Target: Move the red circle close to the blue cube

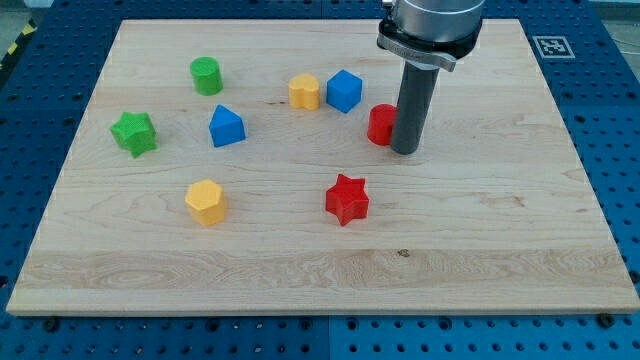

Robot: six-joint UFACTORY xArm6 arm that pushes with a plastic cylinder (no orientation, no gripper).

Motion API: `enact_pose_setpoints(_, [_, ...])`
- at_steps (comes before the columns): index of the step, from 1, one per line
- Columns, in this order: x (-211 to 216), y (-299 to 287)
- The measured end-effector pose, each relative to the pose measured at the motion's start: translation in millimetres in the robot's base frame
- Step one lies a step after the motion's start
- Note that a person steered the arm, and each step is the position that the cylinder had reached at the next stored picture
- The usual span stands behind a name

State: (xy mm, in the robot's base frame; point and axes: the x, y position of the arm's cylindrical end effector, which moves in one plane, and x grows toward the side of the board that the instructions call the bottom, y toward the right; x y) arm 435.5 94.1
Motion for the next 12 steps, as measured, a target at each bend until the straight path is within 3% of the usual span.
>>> enact_pose_setpoints(3, [-2.1, -34.0])
enact_pose_setpoints(7, [23.3, 15.4])
enact_pose_setpoints(9, [-0.3, 12.8])
enact_pose_setpoints(11, [-18.4, -43.4])
enact_pose_setpoints(12, [-18.4, -43.4])
